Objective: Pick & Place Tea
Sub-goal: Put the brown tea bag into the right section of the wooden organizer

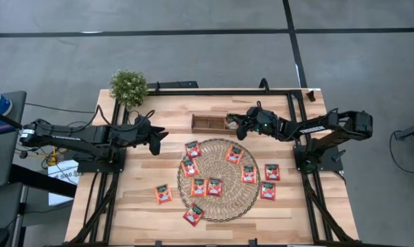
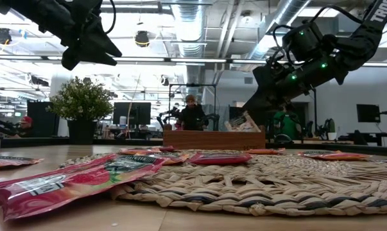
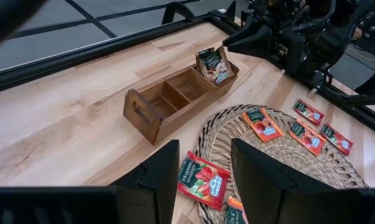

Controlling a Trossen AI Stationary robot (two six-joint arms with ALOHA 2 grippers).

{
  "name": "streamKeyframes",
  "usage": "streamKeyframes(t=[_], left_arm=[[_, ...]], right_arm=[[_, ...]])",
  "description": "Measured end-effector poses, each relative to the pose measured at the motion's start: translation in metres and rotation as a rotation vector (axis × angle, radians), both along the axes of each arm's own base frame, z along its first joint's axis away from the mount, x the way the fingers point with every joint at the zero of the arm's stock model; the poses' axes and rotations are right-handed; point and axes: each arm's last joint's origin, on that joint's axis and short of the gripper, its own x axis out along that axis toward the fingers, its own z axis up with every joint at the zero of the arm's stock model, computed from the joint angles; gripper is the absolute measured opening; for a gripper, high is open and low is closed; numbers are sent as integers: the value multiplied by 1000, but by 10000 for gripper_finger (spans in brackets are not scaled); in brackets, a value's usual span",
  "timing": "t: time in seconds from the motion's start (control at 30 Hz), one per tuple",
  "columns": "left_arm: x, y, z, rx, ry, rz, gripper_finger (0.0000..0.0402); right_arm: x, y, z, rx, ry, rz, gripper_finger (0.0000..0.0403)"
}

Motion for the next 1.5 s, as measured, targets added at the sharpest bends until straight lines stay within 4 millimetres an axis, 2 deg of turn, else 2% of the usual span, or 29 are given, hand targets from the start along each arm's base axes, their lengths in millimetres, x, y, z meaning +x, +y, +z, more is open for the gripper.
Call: streamKeyframes(t=[0.43, 0.73, 0.93, 1.5], left_arm=[[0, 0, 0, 1, 1, -1, 137], [0, 0, 0, 7, 5, -4, 137], [0, 0, 0, 22, 12, -10, 137], [0, 0, 0, 25, 14, -12, 137]], right_arm=[[4, -7, 8, -117, 42, -15, 102], [19, -17, 26, -183, 259, 46, 102], [15, -23, 24, -163, 315, 32, 102], [12, -20, 17, -103, 368, 84, 102]])
